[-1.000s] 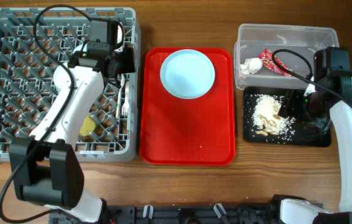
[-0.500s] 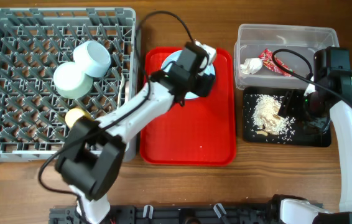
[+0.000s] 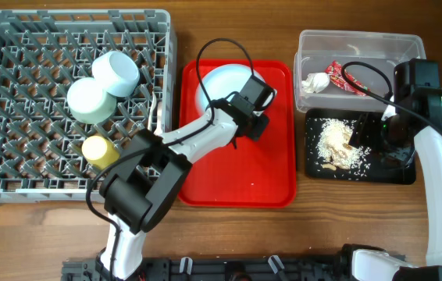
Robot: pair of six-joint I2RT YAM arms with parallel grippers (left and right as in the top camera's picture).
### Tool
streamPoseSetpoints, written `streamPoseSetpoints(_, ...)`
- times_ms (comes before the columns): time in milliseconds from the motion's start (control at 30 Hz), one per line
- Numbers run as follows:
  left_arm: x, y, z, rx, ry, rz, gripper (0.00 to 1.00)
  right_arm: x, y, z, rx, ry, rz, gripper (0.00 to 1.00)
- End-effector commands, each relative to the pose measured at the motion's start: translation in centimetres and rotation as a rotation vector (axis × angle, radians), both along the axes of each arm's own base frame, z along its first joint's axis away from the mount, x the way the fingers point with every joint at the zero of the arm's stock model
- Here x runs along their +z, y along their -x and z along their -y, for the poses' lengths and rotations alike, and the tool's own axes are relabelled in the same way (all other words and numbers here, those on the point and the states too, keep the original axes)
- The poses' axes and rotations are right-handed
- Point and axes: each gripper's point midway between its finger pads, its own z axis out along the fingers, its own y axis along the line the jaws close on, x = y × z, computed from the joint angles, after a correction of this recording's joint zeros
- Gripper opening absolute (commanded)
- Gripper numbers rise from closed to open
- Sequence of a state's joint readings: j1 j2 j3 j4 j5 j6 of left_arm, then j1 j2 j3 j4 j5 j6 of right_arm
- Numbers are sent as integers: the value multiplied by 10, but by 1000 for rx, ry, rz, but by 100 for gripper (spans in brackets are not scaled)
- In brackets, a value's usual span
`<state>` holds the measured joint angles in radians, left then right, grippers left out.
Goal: Sort waste into correct bins and load items into the dishwasher rack
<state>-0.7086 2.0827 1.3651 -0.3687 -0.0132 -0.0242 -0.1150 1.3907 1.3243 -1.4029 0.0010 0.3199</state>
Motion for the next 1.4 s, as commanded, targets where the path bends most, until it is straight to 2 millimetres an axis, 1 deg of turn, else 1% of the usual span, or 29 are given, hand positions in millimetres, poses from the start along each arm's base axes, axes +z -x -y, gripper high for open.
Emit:
streamPoseSetpoints(0, -5, 10, 3, -10, -37, 0, 4, 7, -2, 1, 1, 1, 19, 70)
streamPoseSetpoints(67, 11, 9, 7, -13, -14, 25, 4, 7, -2, 1, 2, 1, 19, 69)
streamPoseSetpoints(100, 30, 6, 9, -12, 12, 53, 4, 7, -2, 1, 2, 2, 19, 69)
streamPoseSetpoints(167, 79, 4, 11, -7, 78, 123, 4, 7, -2, 1, 2, 2, 20, 69)
streamPoseSetpoints(233, 129, 3, 4, 5, 140, 193, 4, 7, -2, 1, 2, 1, 20, 69)
streamPoseSetpoints(267, 160, 1, -8, 33, 179, 233, 4, 7, -2, 1, 2, 2, 20, 70)
streamPoseSetpoints(333, 201, -6, -35, 109, 248, 278, 4, 7, -2, 1, 2, 2, 21, 69)
streamPoseSetpoints(400, 237, -13, -63, 146, 353, 293, 4, 7, -2, 1, 2, 2, 21, 69)
streamPoseSetpoints(433, 254, -19, -83, 169, 432, 282, 4, 7, -2, 1, 2, 2, 21, 69)
streamPoseSetpoints(467, 261, -23, -97, 195, 489, 258, 4, 7, -2, 1, 2, 2, 21, 69)
streamPoseSetpoints(500, 265, -28, -113, 209, 553, 222, 4, 7, -2, 1, 2, 2, 21, 69)
streamPoseSetpoints(533, 267, -34, -135, 241, 659, 145, 4, 7, -2, 1, 1, 2, 21, 69)
streamPoseSetpoints(633, 264, -40, -164, 235, 796, 39, 4, 7, -2, 1, 1, 2, 21, 69)
streamPoseSetpoints(733, 246, -51, -189, 291, 850, -38, 4, 7, -2, 1, 1, 2, 21, 69)
streamPoseSetpoints(833, 227, -53, -189, 274, 912, -138, 4, 7, -2, 1, 1, 1, 21, 69)
streamPoseSetpoints(900, 216, -57, -190, 290, 905, -159, 4, 7, -2, 1, 1, 2, 21, 69)
streamPoseSetpoints(933, 206, -64, -197, 336, 864, -143, 4, 7, -2, 1, 1, 1, 21, 69)
streamPoseSetpoints(967, 192, -72, -210, 417, 784, -110, 4, 7, -2, 1, 1, 2, 21, 69)
streamPoseSetpoints(1000, 182, -77, -223, 488, 713, -84, 34, 7, -2, 1, 2, 2, 22, 69)
streamPoseSetpoints(1033, 177, -79, -230, 522, 678, -71, 41, 7, -3, 1, 1, 2, 26, 69)
streamPoseSetpoints(1067, 178, -79, -234, 532, 673, -64, 56, 7, -5, 1, 5, 3, 34, 70)
streamPoseSetpoints(1133, 188, -78, -240, 538, 673, -32, 90, 10, -20, -12, 109, -61, 99, 76)
streamPoseSetpoints(1167, 196, -78, -246, 556, 655, 2, 100, 13, -31, -20, 160, -102, 153, 79)
streamPoseSetpoints(1200, 203, -77, -252, 574, 633, 36, 100, 17, -42, -26, 197, -130, 206, 84)
streamPoseSetpoints(1233, 218, -70, -262, 590, 581, 97, 100, 26, -60, -37, 264, -155, 300, 89)
streamPoseSetpoints(1267, 224, -62, -276, 652, 516, 134, 100, 34, -76, -46, 321, -156, 381, 91)
streamPoseSetpoints(1300, 226, -51, -292, 725, 442, 151, 100, 47, -97, -63, 421, -149, 489, 93)
streamPoseSetpoints(1333, 220, -36, -307, 811, 363, 132, 100, 56, -109, -74, 472, -136, 551, 94)
streamPoseSetpoints(1367, 207, -15, -323, 908, 267, 77, 100, 66, -122, -89, 526, -124, 624, 95)
